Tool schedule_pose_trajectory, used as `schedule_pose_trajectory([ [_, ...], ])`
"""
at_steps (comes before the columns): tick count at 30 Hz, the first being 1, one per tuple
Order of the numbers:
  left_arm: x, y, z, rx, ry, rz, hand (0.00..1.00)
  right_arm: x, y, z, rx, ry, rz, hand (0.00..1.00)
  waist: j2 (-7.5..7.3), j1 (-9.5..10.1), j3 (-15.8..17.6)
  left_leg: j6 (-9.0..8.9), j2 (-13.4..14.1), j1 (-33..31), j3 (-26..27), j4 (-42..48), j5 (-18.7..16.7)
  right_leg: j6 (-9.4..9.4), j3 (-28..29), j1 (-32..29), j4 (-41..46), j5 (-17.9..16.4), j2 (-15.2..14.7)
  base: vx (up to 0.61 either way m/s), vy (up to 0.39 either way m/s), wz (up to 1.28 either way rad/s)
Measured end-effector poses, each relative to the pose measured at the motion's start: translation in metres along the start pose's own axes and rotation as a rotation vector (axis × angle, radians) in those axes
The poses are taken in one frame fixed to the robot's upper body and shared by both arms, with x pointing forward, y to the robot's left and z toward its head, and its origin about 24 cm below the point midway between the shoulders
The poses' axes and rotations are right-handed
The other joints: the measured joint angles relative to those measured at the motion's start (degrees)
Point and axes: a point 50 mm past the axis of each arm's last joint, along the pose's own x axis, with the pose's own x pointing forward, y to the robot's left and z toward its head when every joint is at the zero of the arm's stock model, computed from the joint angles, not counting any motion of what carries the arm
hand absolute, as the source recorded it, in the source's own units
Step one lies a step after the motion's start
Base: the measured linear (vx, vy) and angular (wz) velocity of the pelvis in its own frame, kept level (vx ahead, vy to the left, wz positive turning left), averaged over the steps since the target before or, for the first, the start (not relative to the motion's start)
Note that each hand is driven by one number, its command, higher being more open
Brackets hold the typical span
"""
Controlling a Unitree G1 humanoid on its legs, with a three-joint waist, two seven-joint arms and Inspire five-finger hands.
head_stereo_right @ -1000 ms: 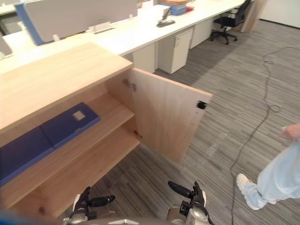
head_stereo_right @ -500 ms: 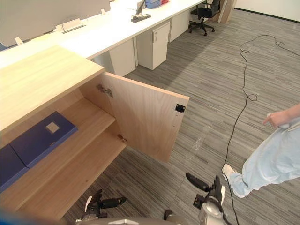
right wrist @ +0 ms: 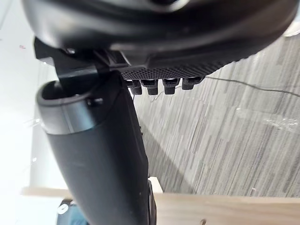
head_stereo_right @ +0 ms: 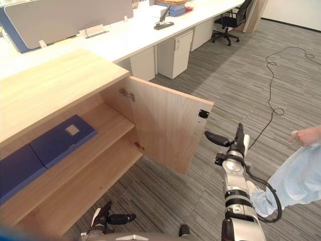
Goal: Walk over to the cabinet, pick up the folder, carry it to the office cabinet, place the folder inside the office cabinet, then close the office cabinet door
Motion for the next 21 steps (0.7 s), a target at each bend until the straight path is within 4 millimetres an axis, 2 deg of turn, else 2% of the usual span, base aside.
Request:
schedule_pose_trajectory([
  [4,0.000,-0.001,0.002,-0.011,-0.002,0.001,1.00,0.008,0.011,0.019,0.021,-0.037,0.017,1.00,0.42,0.16,0.72,-0.11,-0.73,-0.21,-2.71,-0.62,-0.31,0.13,0.50,0.10,-1.02,0.77,0.11,-0.11,0.008,-0.02],
  [11,0.000,-0.003,0.002,-0.015,-0.004,-0.001,1.00,0.022,0.020,0.040,-0.004,-0.058,0.068,1.00,0.94,0.04,1.11,-0.09,-0.65,-0.62,-4.56,-0.73,0.26,0.05,-0.27,0.08,-1.12,1.19,0.48,0.02,0.000,0.04],
  [18,0.001,-0.002,0.005,-0.021,-0.016,0.001,1.00,0.019,0.053,0.055,-0.035,-0.094,0.187,1.00,0.71,0.37,1.46,-0.08,-0.78,-0.44,-5.19,-0.72,0.27,0.01,-0.43,0.38,-1.13,1.21,0.36,0.02,0.012,0.03],
  [21,0.001,-0.002,0.006,-0.021,-0.021,0.002,1.00,0.019,0.055,0.057,-0.029,-0.095,0.194,1.00,0.64,0.33,2.12,-0.07,-0.78,-0.10,-5.20,-0.71,0.25,-0.01,-0.42,0.96,-1.22,1.19,0.37,-0.05,0.019,0.00],
])
